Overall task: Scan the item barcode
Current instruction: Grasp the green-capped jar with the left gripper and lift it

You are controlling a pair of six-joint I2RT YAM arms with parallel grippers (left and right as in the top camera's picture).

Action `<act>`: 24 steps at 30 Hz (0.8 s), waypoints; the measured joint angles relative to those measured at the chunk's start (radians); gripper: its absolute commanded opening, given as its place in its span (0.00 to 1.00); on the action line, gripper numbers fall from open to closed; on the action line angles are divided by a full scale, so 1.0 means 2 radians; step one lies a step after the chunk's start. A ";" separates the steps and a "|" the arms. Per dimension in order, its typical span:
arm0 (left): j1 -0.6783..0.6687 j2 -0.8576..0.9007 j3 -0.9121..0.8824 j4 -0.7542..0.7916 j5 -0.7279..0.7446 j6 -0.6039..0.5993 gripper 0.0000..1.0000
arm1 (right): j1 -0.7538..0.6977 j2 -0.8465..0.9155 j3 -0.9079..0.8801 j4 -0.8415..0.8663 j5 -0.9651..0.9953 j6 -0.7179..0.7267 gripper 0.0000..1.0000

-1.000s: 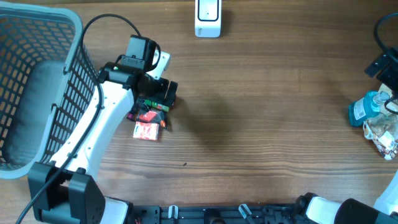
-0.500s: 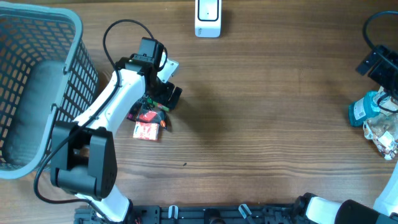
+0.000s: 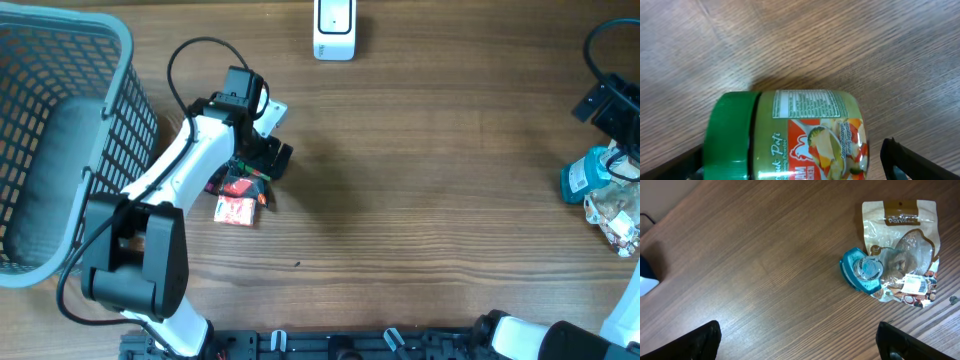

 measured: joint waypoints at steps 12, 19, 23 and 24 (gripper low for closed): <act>0.000 0.001 -0.012 0.011 -0.019 -0.002 0.85 | 0.000 0.000 0.000 0.000 0.000 0.006 0.99; 0.000 0.001 -0.012 0.011 -0.030 -0.006 0.82 | 0.000 0.000 0.000 0.000 0.000 0.006 0.99; 0.000 0.001 -0.012 0.011 -0.041 -0.011 0.83 | 0.000 0.000 0.000 0.000 0.000 0.006 0.99; 0.000 0.000 -0.012 0.011 -0.045 -0.013 0.83 | 0.000 0.000 0.000 0.000 0.000 0.007 0.99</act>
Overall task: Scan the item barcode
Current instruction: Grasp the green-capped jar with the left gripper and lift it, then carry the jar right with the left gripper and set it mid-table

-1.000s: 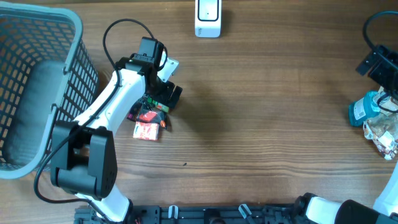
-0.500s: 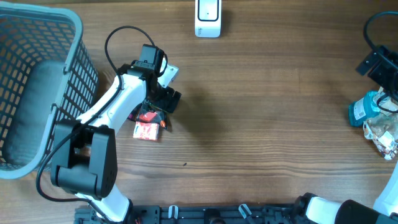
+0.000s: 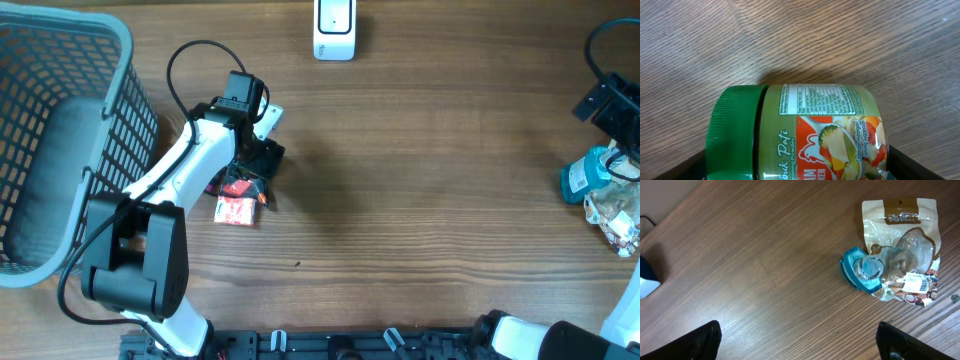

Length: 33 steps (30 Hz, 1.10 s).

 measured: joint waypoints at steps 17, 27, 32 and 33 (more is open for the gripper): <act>-0.043 -0.031 -0.001 0.000 -0.212 -0.068 0.85 | 0.000 0.000 0.000 0.029 -0.013 0.001 0.99; -0.117 -0.030 -0.001 0.035 -0.273 -0.090 0.85 | 0.000 0.002 0.000 0.030 -0.034 0.001 0.99; -0.117 -0.002 -0.001 0.039 -0.336 -0.133 0.84 | 0.000 0.002 0.000 0.030 -0.042 0.004 0.99; -0.117 0.003 -0.001 0.042 -0.345 -0.141 0.84 | 0.000 0.002 0.000 0.030 -0.045 0.004 0.99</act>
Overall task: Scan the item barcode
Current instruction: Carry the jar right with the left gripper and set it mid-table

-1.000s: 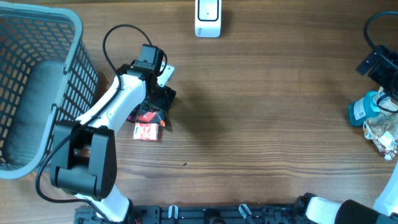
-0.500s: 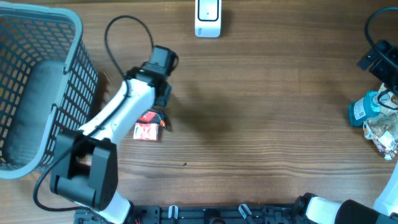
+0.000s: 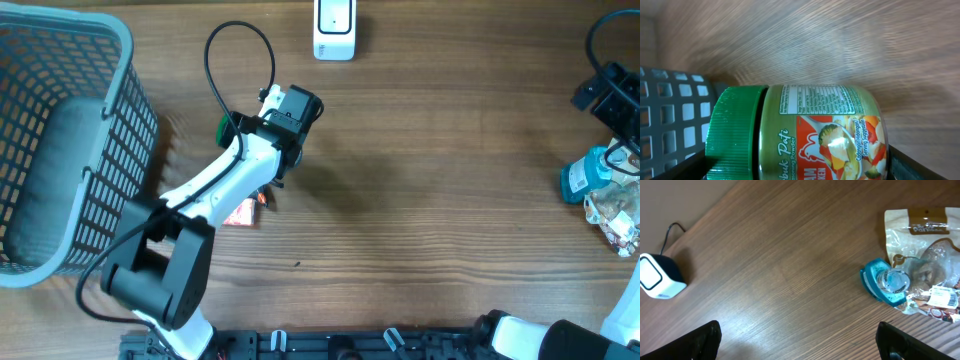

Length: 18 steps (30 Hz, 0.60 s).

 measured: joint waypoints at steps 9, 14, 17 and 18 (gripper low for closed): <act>-0.001 0.066 0.000 0.020 -0.063 -0.028 0.90 | 0.000 0.000 0.000 -0.001 -0.008 0.000 0.99; -0.001 0.089 0.000 0.017 -0.084 -0.037 1.00 | 0.000 0.000 0.000 -0.002 -0.009 0.000 0.99; -0.009 0.094 0.000 0.018 -0.086 -0.037 1.00 | 0.000 0.000 0.000 -0.002 -0.009 0.000 0.99; -0.012 0.094 0.000 0.018 -0.086 -0.037 1.00 | 0.000 0.000 0.000 -0.002 -0.009 0.000 0.99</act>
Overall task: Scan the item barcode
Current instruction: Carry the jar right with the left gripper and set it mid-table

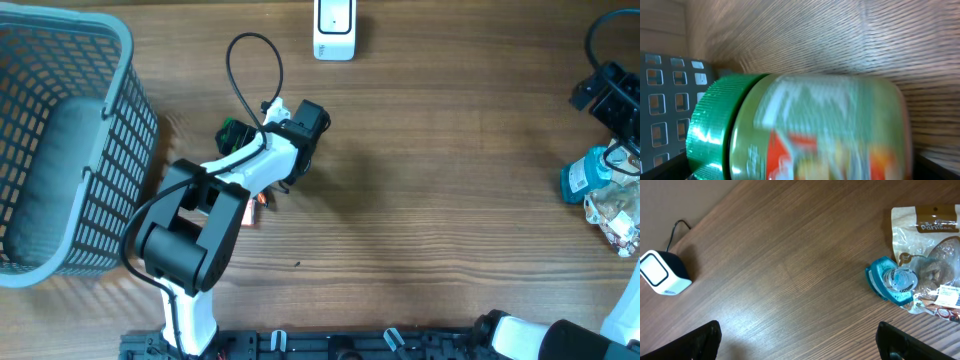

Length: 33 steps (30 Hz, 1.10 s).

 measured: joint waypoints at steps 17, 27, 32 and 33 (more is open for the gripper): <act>-0.107 0.000 0.000 -0.001 -0.002 0.000 1.00 | 0.000 0.000 0.000 0.000 0.000 0.000 0.99; -0.197 0.000 0.000 -0.012 -0.002 0.000 1.00 | 0.000 0.000 0.000 -0.002 0.000 0.000 0.99; -0.222 0.000 0.000 -0.039 -0.006 0.000 1.00 | 0.000 0.000 0.000 -0.002 0.000 0.000 0.99; -0.229 0.000 0.000 -0.041 -0.006 0.000 1.00 | 0.000 0.000 0.000 -0.002 0.000 0.000 0.99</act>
